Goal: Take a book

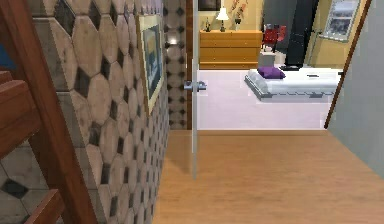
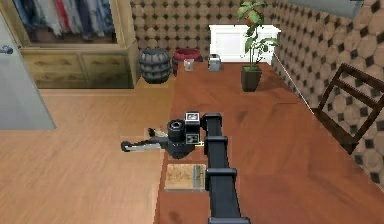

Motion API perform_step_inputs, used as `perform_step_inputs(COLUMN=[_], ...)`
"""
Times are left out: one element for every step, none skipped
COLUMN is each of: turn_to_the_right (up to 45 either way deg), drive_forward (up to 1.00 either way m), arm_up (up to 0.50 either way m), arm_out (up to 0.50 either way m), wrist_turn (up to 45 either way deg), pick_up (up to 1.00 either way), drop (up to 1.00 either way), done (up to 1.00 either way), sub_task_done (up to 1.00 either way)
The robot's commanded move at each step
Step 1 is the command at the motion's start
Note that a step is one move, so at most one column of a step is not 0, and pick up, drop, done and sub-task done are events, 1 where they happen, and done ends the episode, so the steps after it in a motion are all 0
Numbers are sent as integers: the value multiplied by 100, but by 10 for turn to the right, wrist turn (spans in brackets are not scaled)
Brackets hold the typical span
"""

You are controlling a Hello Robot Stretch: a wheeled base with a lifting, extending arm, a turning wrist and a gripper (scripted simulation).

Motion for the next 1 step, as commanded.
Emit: perform_step_inputs(turn_to_the_right=[0], drive_forward=[0], arm_up=[0], arm_out=[0], wrist_turn=[360], pick_up=[0], drop=[0], done=[0], sub_task_done=[0])
